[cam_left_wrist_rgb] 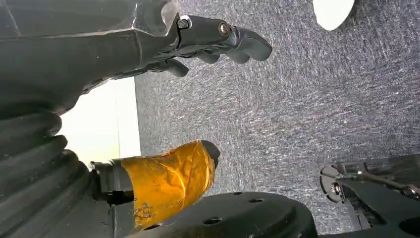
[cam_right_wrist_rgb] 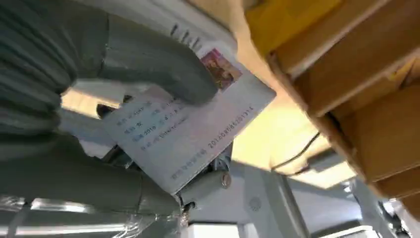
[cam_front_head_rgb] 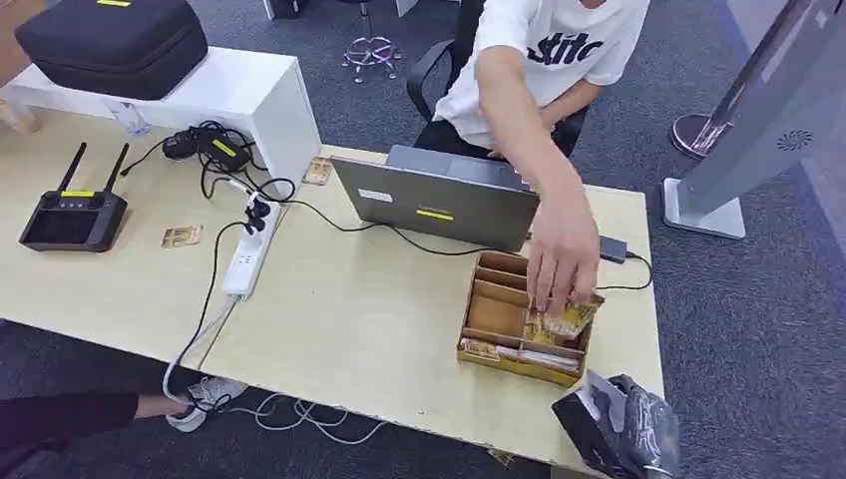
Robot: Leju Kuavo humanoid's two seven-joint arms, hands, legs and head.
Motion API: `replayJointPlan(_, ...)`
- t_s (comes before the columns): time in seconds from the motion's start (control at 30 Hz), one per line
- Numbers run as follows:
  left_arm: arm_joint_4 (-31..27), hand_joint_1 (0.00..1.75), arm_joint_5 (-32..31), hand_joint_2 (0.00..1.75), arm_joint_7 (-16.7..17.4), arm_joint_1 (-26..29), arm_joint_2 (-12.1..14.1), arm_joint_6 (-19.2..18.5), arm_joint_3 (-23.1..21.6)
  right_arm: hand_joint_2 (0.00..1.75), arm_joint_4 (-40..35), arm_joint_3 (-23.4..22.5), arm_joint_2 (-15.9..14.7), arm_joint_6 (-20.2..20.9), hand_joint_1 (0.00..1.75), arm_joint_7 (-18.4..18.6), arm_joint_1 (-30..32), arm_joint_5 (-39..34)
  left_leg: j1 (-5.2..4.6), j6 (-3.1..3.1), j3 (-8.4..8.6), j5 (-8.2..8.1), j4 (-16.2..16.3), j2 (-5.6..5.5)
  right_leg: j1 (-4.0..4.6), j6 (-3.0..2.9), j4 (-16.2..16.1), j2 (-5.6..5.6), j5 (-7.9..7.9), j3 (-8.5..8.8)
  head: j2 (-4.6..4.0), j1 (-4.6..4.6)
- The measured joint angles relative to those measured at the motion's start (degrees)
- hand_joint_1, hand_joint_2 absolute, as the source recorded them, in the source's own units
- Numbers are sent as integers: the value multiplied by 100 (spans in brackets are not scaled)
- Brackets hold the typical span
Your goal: Pass the card to the sensor for recognition and then transmit it.
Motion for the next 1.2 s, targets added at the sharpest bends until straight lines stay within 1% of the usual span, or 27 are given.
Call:
replayJointPlan(0.17, -2, 0, -20, 175, 0, -2, 0, -7, 0, 175, 355, -41, 0, 7, 175, 33, -192, 68, 0, 0, 8, 0, 0, 6, 0, 0, 0, 9, 0, 5, 0, 2)
replayJointPlan(0.27, -2, 0, -53, 175, 0, -3, 2, -4, 0, 175, 550, -50, 0, 24, 175, 140, -304, 228, 0, 0, 18, 0, 0, 15, 0, 0, 0, 14, 1, 12, 0, 0)
replayJointPlan(0.43, -2, 0, -85, 175, 0, -4, 2, 2, 0, 175, 687, -74, 7, -221, 175, 111, -396, 238, 0, 2, 27, 1, 0, 13, 0, 1, -1, 13, 1, 24, 0, 2)
replayJointPlan(0.53, -2, 0, -103, 175, 2, -4, 0, 13, 2, 175, 415, -79, 24, -241, 175, 17, -363, 54, -1, 6, 25, 4, 0, 12, -1, 2, 0, 12, 2, 24, 0, 0)
replayJointPlan(0.67, -2, 0, -118, 175, 9, -4, 0, 20, 13, 175, -254, -96, 53, -210, 175, -55, -280, -196, -3, 6, 20, 4, 0, 11, -2, 2, 0, 11, 3, 21, 0, 0)
replayJointPlan(0.83, -2, 0, -136, 175, 15, -4, 0, 20, 17, 175, -962, -81, 70, -199, 175, -138, -218, -341, -3, 6, 16, 4, 0, 10, -3, 2, 0, 10, 2, 18, 0, 2)
replayJointPlan(1.0, -2, 0, -138, 175, 15, -4, 0, 20, 20, 175, -1330, -70, 72, -197, 175, -151, -187, -365, -3, 6, 13, 3, 0, 10, -2, 2, 0, 10, 2, 14, 0, 0)
replayJointPlan(1.1, -2, 0, -168, 175, 17, -4, 0, 20, 20, 175, -1483, -48, 74, -195, 175, -229, -178, -454, -3, 6, 10, 4, 0, 10, -2, 2, 0, 10, 2, 14, 0, 2)
replayJointPlan(1.13, -2, 0, -192, 175, 20, -4, 0, 20, 20, 175, -1554, -17, 74, -155, 175, -247, -179, -472, -3, 6, 9, 4, -1, 10, -2, 2, 1, 10, 2, 14, 0, 2)
replayJointPlan(1.2, -2, 0, -267, 175, 46, -4, 0, 9, 20, 175, -1665, 114, 79, 62, 175, -225, -206, -476, -2, 6, 5, 4, -2, 10, -2, 2, 2, 10, 2, 15, 0, 2)
